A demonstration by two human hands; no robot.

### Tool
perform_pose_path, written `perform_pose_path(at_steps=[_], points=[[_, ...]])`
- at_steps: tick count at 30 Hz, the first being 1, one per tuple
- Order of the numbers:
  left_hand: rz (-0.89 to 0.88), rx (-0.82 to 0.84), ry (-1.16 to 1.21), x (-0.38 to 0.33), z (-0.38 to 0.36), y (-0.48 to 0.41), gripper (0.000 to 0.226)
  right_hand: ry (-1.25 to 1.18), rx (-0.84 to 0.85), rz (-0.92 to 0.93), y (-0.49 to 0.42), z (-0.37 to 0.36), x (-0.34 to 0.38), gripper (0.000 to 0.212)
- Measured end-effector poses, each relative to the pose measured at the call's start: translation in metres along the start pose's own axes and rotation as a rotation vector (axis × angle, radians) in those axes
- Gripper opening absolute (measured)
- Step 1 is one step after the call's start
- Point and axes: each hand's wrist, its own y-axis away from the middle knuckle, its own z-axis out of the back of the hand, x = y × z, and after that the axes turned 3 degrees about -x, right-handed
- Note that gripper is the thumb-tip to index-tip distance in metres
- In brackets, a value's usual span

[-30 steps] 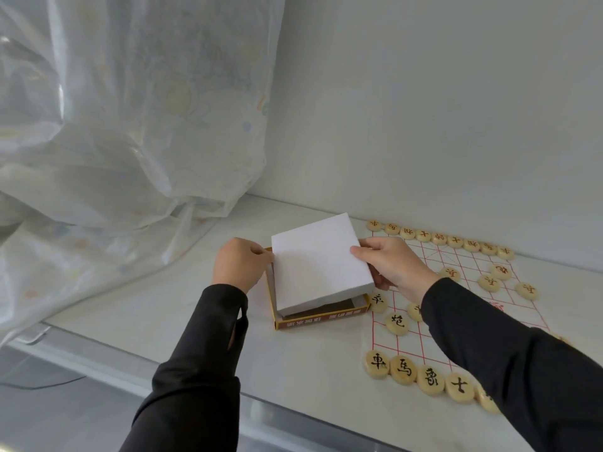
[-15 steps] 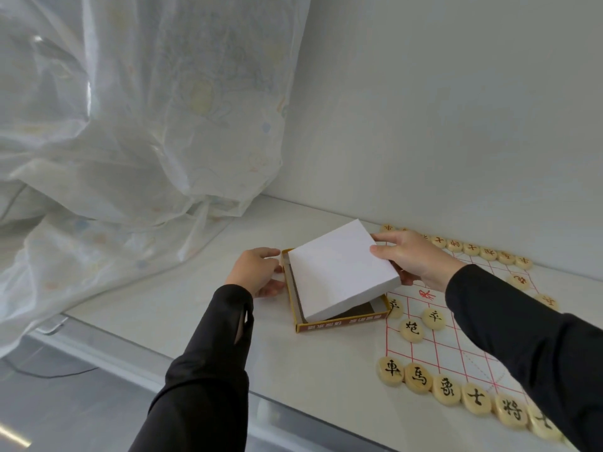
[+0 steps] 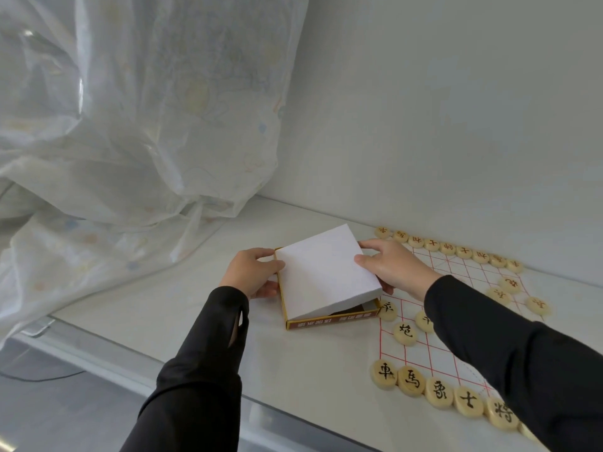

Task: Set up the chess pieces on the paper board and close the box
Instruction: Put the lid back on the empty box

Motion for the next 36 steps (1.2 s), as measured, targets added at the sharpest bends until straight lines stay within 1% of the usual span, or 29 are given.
perform_pose_path(at_steps=[5,8,12,15,18,21,23,24,27,28,30,31,34,36], points=[[-0.061,-0.046,-0.083,0.003,-0.001,-0.004,0.049,0.039,-0.009,0.045,0.0,-0.006,0.001,0.041],[-0.088,-0.06,-0.123,0.004,-0.003,-0.005,0.05,0.065,-0.032,0.031,-0.002,-0.008,0.002,0.035],[-0.116,-0.076,-0.155,0.005,-0.003,-0.005,0.048,0.05,-0.071,-0.055,-0.005,-0.015,-0.002,0.017],[-0.127,-0.08,-0.179,0.006,-0.002,-0.007,0.049,0.037,-0.139,-0.077,-0.007,-0.019,-0.006,0.005],[-0.138,-0.079,-0.221,0.005,-0.002,-0.007,0.051,0.063,-0.17,-0.077,-0.007,-0.021,-0.008,0.012],[-0.164,-0.09,-0.318,0.004,-0.002,-0.008,0.055,0.188,-0.17,-0.042,-0.008,-0.018,-0.005,0.013],[-0.181,-0.1,-0.376,0.003,-0.003,-0.01,0.058,0.258,-0.154,-0.017,-0.008,-0.016,-0.004,0.017],[-0.184,-0.1,-0.389,0.003,-0.003,-0.01,0.058,0.269,-0.142,-0.008,-0.008,-0.015,-0.003,0.022],[-0.187,-0.089,-0.405,0.003,-0.003,-0.011,0.059,0.288,-0.094,0.03,-0.01,-0.014,0.0,0.052],[-0.188,-0.086,-0.408,0.003,-0.003,-0.011,0.058,0.297,-0.071,0.05,-0.011,-0.014,0.001,0.056],[-0.19,-0.082,-0.41,0.002,-0.004,-0.011,0.059,0.258,-0.045,0.076,-0.016,-0.017,0.003,0.053],[-0.189,-0.081,-0.411,0.002,-0.004,-0.01,0.059,0.198,-0.044,0.067,-0.018,-0.018,0.003,0.05],[-0.186,-0.075,-0.422,0.001,-0.005,-0.009,0.059,-0.021,-0.098,-0.033,-0.028,-0.019,0.002,0.057],[-0.19,-0.072,-0.432,0.0,-0.005,-0.009,0.059,-0.054,-0.139,-0.062,-0.037,-0.018,-0.001,0.056]])
